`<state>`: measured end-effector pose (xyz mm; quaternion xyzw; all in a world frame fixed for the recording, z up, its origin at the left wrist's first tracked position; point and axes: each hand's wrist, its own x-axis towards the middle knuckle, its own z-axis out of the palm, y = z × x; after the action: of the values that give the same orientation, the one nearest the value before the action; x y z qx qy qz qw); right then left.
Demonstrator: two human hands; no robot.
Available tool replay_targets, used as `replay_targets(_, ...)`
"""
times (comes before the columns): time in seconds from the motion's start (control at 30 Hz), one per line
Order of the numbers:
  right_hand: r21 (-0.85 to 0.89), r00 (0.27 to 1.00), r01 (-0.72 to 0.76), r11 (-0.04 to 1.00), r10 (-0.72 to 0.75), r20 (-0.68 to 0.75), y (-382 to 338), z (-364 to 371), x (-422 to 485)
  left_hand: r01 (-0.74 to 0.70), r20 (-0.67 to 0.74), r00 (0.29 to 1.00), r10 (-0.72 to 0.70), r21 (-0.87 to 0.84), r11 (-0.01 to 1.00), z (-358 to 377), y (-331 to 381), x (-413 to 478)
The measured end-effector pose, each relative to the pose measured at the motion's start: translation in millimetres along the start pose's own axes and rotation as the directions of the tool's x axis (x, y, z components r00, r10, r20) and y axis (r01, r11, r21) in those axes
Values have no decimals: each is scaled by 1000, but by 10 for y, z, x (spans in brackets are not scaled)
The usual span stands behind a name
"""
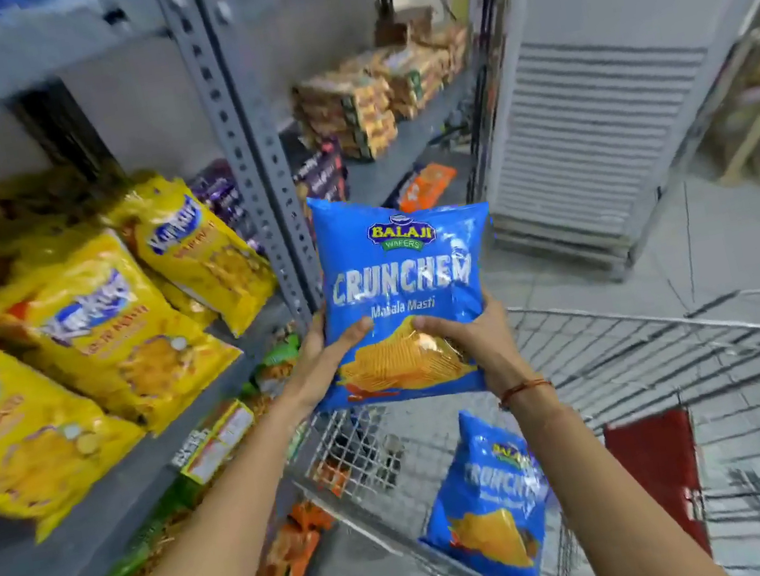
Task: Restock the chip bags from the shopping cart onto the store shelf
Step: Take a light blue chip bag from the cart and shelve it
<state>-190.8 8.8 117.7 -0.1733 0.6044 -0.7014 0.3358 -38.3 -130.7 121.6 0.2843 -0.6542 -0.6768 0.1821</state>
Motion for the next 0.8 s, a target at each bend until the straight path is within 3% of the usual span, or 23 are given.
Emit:
replay_targets(0.2, 35, 959, 240, 970, -242, 147, -1030, 673, -253, -268, -161, 950, 269, 32, 963, -347, 1123, -516)
replay_targets(0.4, 158, 862, 421, 893, -449, 236, -1871, 1396, -594, -468, -315, 817, 482, 125, 875, -738, 2054, -1116)
replay_targets(0.67, 260, 702, 539, 801, -597, 387, -2624, 2400, -843, -579, -459, 582, 671, 345, 739, -1302, 2905, -1863)
replay_targets(0.8, 276, 643, 524, 806, -587, 492, -2798, 2977, -883, -562, -536, 503, 678, 393, 728, -1697, 3115, -2090)
